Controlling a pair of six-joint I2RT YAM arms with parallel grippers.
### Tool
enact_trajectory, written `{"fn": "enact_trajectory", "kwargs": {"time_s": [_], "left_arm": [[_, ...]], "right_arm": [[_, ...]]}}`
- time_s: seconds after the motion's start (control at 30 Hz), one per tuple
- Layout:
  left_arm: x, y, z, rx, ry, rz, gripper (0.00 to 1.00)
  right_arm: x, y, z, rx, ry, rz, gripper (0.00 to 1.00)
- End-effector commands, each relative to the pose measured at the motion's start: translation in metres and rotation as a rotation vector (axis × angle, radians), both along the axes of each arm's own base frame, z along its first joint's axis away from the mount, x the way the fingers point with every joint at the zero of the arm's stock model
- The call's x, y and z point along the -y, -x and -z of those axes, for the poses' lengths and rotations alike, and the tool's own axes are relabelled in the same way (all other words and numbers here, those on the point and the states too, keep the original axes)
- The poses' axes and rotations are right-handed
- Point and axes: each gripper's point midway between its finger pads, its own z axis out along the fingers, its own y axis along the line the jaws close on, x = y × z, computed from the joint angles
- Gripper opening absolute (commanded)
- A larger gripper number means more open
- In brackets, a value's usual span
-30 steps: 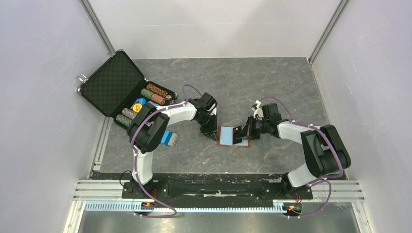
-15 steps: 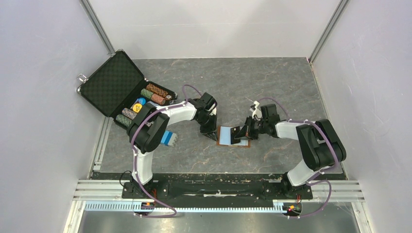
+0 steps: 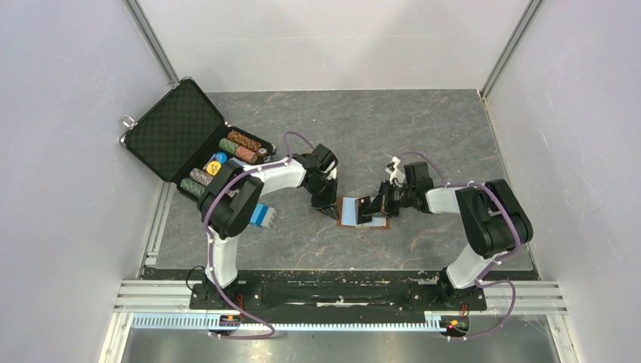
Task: Put the credit cards into the card holder
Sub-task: Insert the credit card into the card holder.
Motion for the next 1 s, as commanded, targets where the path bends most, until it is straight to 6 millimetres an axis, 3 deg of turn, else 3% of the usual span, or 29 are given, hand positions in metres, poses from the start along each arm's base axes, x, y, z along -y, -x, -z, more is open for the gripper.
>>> {"fn": "enact_trajectory", "kwargs": {"time_s": [0.0,0.33,0.43,0.7,0.97], "left_arm": [[0.003,0.000,0.006,0.008,-0.012,0.034,0.08],[0.005,0.001,0.004,0.004,-0.002,0.027,0.06],[0.005,0.001,0.005,0.002,-0.004,0.026,0.05],[0.006,-0.001,0.005,0.008,-0.005,0.025,0.04],[0.008,-0.004,0.006,0.011,-0.006,0.025,0.03]], "right_arm": [[0.001,-0.008,0.013,0.050,0.049,-0.005,0.00],[-0.020,-0.002,0.009,0.044,-0.001,-0.044,0.01],[-0.021,-0.002,0.004,0.052,-0.003,-0.045,0.14],[-0.001,-0.005,0.000,0.066,0.169,-0.079,0.36],[0.013,-0.013,-0.010,0.112,0.295,-0.100,0.48]]}}
